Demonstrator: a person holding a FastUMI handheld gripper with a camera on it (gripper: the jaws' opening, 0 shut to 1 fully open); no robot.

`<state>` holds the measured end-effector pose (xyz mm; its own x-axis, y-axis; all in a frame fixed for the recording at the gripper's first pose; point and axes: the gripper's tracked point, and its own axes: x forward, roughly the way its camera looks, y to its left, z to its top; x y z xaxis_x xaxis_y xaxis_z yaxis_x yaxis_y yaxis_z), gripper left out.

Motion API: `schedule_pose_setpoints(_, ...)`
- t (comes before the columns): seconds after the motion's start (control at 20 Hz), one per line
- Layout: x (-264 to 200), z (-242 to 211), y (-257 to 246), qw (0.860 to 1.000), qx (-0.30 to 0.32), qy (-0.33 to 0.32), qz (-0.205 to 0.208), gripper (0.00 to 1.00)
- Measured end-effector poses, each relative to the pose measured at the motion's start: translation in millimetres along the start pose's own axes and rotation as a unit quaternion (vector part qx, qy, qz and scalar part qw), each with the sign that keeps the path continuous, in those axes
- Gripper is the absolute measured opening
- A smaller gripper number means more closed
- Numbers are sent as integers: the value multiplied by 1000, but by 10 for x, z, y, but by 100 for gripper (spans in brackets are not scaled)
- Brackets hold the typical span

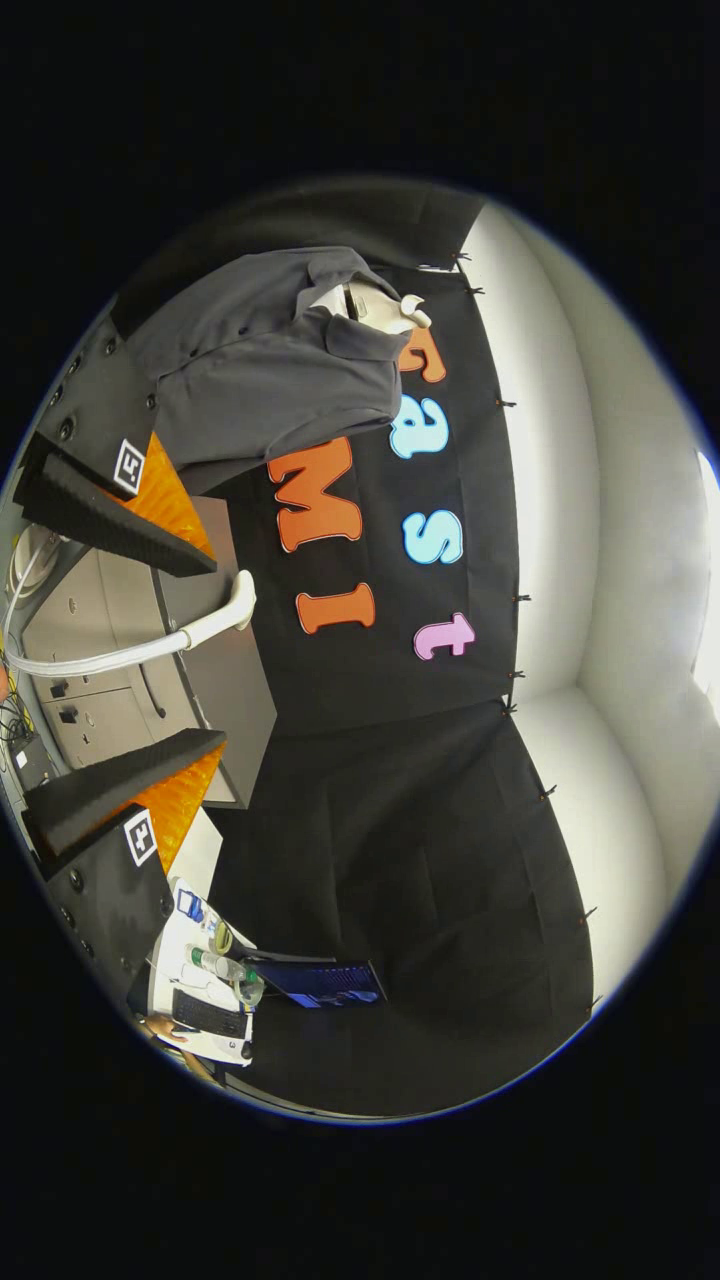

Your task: Iron the clothes twice with a garment steamer, once on the left side and once on the right side.

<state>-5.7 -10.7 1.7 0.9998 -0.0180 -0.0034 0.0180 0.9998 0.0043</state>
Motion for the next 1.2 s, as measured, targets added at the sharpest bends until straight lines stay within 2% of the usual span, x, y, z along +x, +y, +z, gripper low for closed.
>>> schedule_pose_setpoints(0.55,214,35,10,1000,-12,12,16,98)
schedule_pose_setpoints(0.8,611,93,-85,999,-20,22,32,98)
schedule_pose_setpoints(1.2,1388,45,83,994,-42,46,91,98)
